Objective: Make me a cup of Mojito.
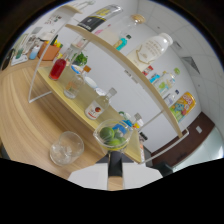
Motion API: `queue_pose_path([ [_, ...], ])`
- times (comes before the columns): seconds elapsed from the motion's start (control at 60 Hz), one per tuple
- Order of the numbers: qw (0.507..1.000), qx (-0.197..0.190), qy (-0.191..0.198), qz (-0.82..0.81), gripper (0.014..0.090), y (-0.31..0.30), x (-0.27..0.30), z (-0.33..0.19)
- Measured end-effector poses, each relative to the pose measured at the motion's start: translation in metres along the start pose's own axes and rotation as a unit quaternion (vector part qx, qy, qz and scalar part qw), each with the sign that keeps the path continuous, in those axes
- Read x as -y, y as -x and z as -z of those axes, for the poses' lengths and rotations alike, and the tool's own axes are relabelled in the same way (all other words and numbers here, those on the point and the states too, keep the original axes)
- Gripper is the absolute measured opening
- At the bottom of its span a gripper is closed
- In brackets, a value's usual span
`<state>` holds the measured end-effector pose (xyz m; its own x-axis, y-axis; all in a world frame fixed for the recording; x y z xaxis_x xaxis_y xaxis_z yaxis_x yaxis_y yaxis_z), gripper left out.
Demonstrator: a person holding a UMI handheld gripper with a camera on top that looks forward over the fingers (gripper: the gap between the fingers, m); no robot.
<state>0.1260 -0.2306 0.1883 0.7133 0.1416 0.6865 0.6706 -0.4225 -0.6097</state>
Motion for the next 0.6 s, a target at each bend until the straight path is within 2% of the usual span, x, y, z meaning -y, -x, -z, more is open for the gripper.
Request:
queue_pose_path([
  [0.35,0.949,-0.07,-0.107,0.288,0.0158,-0.027,0.045,-0.002],
  [0.6,0.898,-0.071,-0.143,0.409,0.0159,-0.012,0.05,-0.004],
])
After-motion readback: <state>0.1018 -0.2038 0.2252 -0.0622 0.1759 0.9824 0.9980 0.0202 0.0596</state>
